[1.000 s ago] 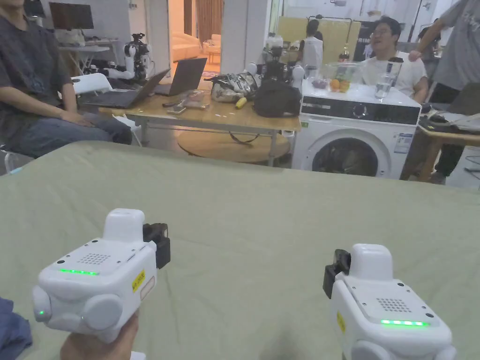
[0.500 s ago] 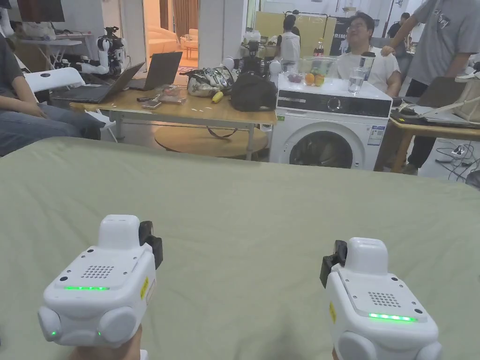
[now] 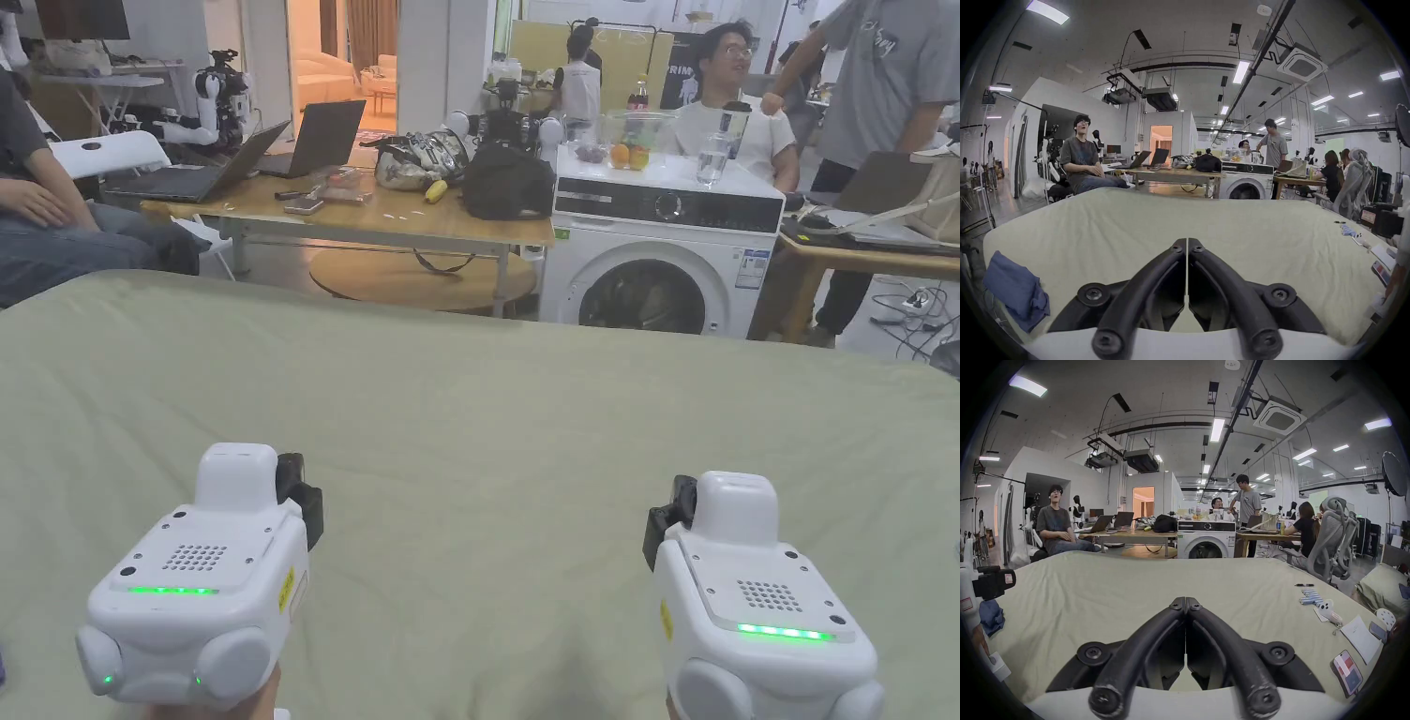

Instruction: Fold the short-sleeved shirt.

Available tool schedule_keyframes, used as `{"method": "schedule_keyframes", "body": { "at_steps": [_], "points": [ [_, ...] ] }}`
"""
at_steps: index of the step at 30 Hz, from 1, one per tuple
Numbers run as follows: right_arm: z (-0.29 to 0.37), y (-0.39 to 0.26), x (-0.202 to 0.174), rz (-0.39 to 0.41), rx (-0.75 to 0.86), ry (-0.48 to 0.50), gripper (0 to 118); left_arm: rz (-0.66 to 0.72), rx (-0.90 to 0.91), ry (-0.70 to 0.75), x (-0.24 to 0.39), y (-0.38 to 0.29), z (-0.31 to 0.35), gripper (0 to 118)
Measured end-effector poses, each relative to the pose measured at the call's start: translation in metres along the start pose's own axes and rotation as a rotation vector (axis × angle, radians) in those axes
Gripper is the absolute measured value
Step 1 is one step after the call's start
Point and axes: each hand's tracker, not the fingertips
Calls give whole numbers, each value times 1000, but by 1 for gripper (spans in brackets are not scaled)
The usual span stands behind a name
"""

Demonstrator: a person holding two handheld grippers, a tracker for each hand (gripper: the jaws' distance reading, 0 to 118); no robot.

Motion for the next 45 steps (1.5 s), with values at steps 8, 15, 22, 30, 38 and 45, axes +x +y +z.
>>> {"method": "schedule_keyframes", "body": {
  "at_steps": [8,15,22,30,38,45],
  "points": [
    [-6,1,8,-31,-8,4,70,-3,-5,-12,0,4,-1,56],
    [-8,1,11,-33,-8,1,82,21,22,0,-1,5,-1,68],
    [-11,0,14,-34,-26,31,82,56,0,-50,-6,10,-5,68],
    [-16,0,12,-82,-19,-43,82,-56,22,44,2,3,-5,68],
    [-19,7,16,-159,-62,5,82,-39,33,50,0,-1,-1,68],
    [-20,13,16,-196,-83,6,82,-8,26,14,-2,3,-2,68]
  ]
}}
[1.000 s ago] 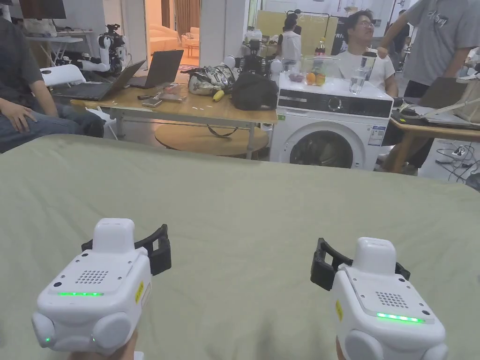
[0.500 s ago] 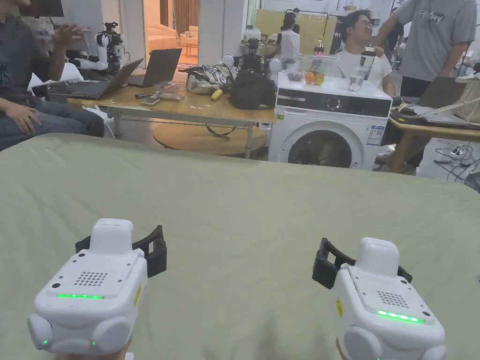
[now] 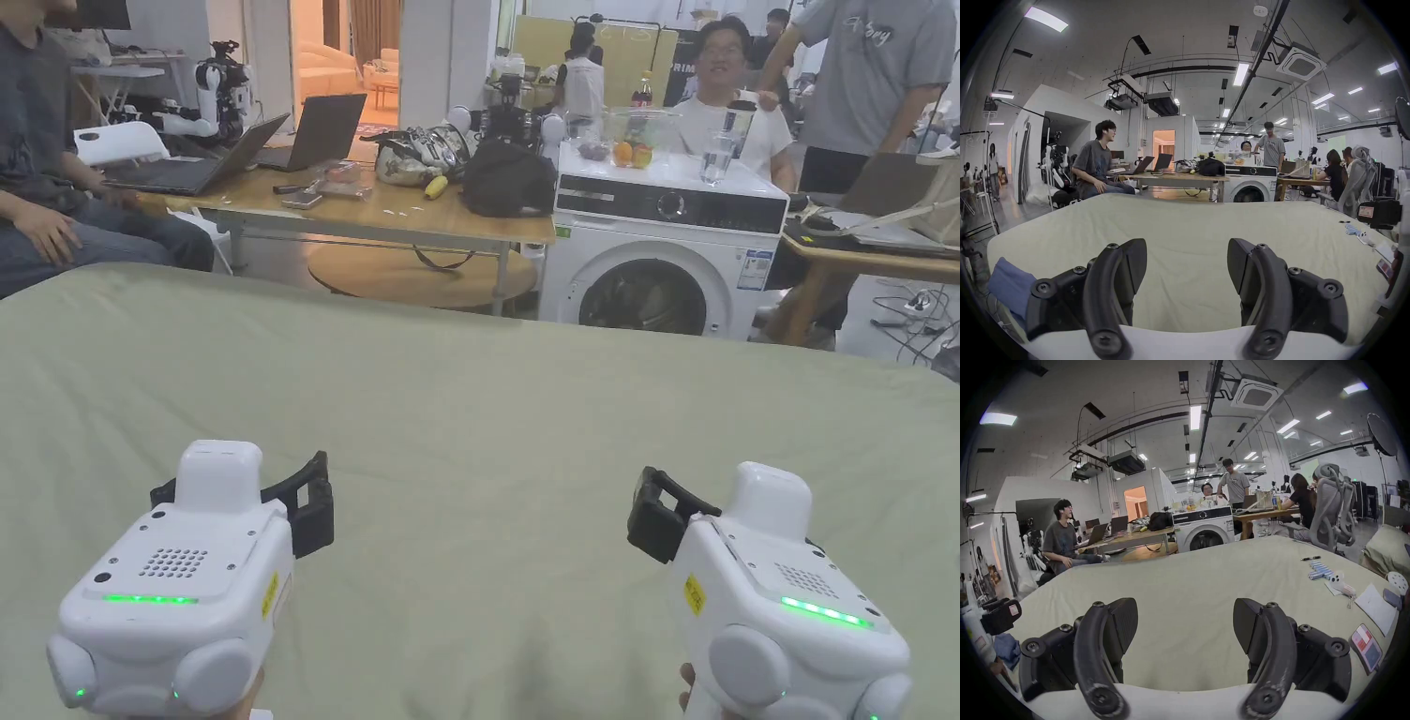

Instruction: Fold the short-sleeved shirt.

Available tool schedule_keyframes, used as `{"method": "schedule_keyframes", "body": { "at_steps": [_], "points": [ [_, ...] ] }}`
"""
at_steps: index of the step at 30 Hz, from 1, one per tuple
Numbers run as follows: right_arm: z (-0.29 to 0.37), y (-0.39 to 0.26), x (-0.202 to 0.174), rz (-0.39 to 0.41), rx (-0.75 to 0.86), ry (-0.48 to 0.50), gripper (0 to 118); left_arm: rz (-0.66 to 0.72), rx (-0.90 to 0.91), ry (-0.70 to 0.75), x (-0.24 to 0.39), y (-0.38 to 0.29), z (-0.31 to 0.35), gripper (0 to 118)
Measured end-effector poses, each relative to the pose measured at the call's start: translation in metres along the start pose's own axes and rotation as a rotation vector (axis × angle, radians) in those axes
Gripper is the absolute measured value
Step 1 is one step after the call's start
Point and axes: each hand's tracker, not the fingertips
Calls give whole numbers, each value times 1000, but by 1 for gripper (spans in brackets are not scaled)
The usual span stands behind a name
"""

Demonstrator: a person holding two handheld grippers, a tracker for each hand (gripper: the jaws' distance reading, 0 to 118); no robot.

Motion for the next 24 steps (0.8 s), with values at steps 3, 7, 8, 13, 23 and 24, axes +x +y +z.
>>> {"method": "schedule_keyframes", "body": {
  "at_steps": [3,7,8,13,23,24],
  "points": [
    [-1,1,-4,8,-14,-38,82,20,0,-7,-2,1,0,68],
    [-2,2,-4,2,-29,-63,82,32,10,4,-4,0,-2,69],
    [-2,2,-5,2,-33,-67,82,36,13,7,-4,-1,-3,72],
    [-3,0,-8,52,-18,-89,82,49,33,11,-5,-3,-3,79],
    [-8,-5,0,49,-59,-97,82,-12,20,43,-2,-6,-2,81],
    [-9,-6,2,42,-65,-91,82,-19,19,42,-2,-6,-2,81]
  ]
}}
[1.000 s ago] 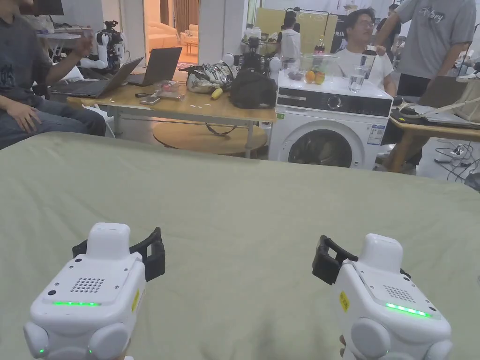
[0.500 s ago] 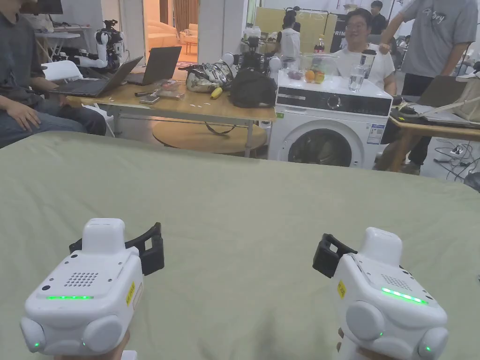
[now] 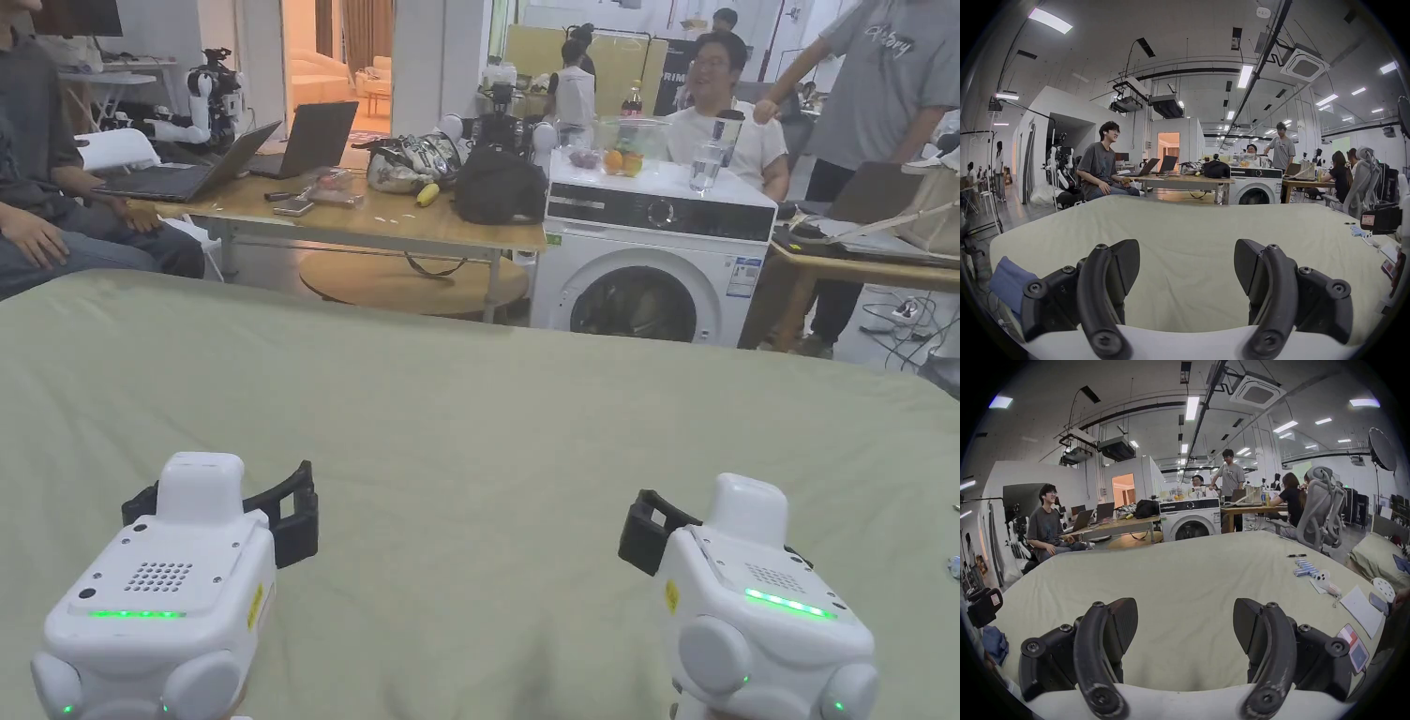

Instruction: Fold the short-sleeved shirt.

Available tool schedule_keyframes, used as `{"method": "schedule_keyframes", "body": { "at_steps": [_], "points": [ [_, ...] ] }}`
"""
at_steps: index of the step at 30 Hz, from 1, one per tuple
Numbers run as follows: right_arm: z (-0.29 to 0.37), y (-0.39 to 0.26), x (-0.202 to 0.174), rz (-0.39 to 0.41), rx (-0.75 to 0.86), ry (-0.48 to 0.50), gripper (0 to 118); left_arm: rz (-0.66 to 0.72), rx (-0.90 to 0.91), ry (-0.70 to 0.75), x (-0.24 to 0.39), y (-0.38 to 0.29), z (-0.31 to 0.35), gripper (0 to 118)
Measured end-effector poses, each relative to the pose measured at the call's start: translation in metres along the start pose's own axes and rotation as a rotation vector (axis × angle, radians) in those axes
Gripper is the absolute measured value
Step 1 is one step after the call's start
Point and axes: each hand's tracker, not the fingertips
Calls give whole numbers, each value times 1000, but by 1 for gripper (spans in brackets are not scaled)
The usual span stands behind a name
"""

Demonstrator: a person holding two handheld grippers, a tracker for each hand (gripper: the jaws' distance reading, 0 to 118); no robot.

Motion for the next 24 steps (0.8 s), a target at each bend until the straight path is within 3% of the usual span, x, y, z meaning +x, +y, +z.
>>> {"method": "schedule_keyframes", "body": {
  "at_steps": [12,19,24],
  "points": [
    [-5,-5,3,28,-37,-16,82,-12,-39,-63,5,3,-5,81],
    [-8,-6,9,0,-61,13,82,-26,-57,-81,9,-1,-8,81],
    [-12,-11,9,15,-34,-36,82,-34,-72,-93,11,-2,-10,81]
  ]
}}
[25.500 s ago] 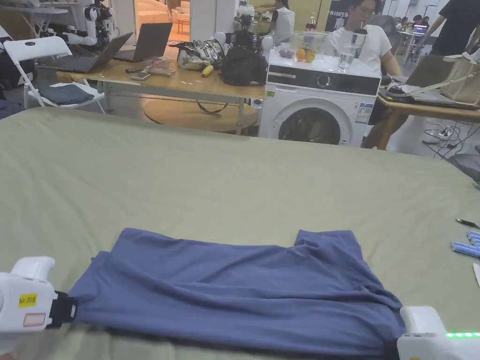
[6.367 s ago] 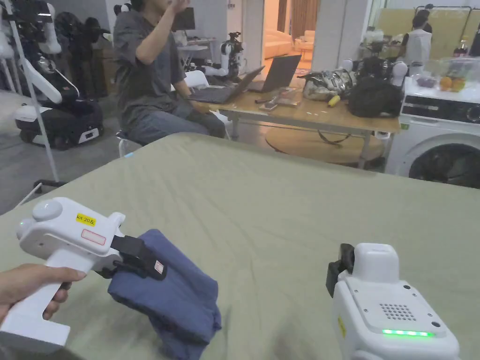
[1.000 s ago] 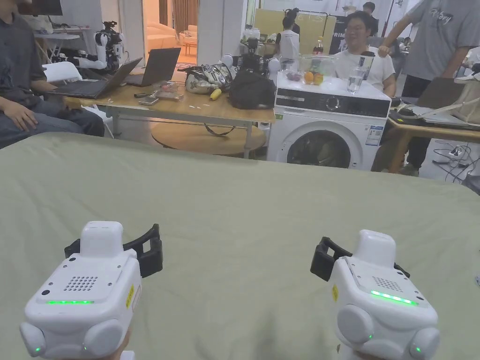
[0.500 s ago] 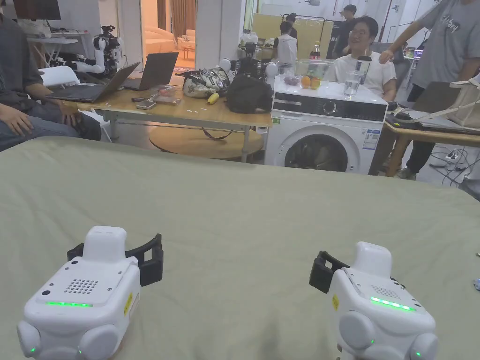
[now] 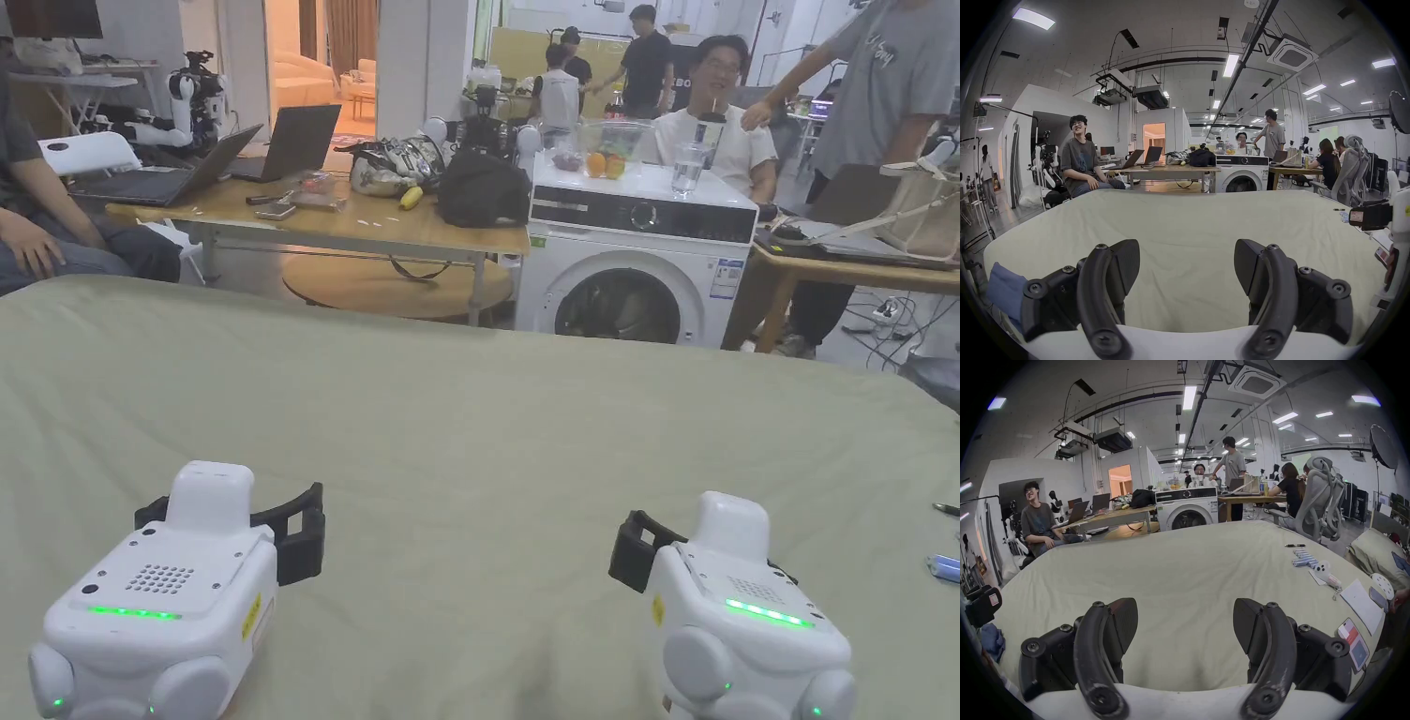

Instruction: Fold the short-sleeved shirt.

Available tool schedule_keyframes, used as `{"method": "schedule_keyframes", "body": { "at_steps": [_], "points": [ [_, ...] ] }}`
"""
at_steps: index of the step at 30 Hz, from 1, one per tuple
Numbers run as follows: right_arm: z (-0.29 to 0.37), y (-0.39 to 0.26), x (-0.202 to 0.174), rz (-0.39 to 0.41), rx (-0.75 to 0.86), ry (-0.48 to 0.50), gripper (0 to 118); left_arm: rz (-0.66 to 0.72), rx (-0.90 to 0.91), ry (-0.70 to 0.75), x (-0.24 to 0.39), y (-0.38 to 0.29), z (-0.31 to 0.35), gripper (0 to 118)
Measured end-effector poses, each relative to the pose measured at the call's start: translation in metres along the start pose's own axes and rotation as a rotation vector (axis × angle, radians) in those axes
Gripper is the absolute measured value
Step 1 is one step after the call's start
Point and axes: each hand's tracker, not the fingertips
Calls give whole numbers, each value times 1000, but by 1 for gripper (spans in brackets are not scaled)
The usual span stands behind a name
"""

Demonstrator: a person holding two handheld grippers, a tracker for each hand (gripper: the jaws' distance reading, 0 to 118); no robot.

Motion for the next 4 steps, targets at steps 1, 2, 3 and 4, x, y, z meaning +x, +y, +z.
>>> {"method": "schedule_keyframes", "body": {
  "at_steps": [1,2,3,4],
  "points": [
    [-1,1,-1,8,-5,-16,82,-1,1,-2,0,0,0,81],
    [-2,2,-1,9,-21,-30,82,-1,1,-4,0,-1,-1,81],
    [-3,3,1,2,-28,-19,82,-2,0,-5,-1,-1,-1,81],
    [-3,3,2,-3,-40,-1,82,-1,-1,-3,-1,-1,-2,81]
  ]
}}
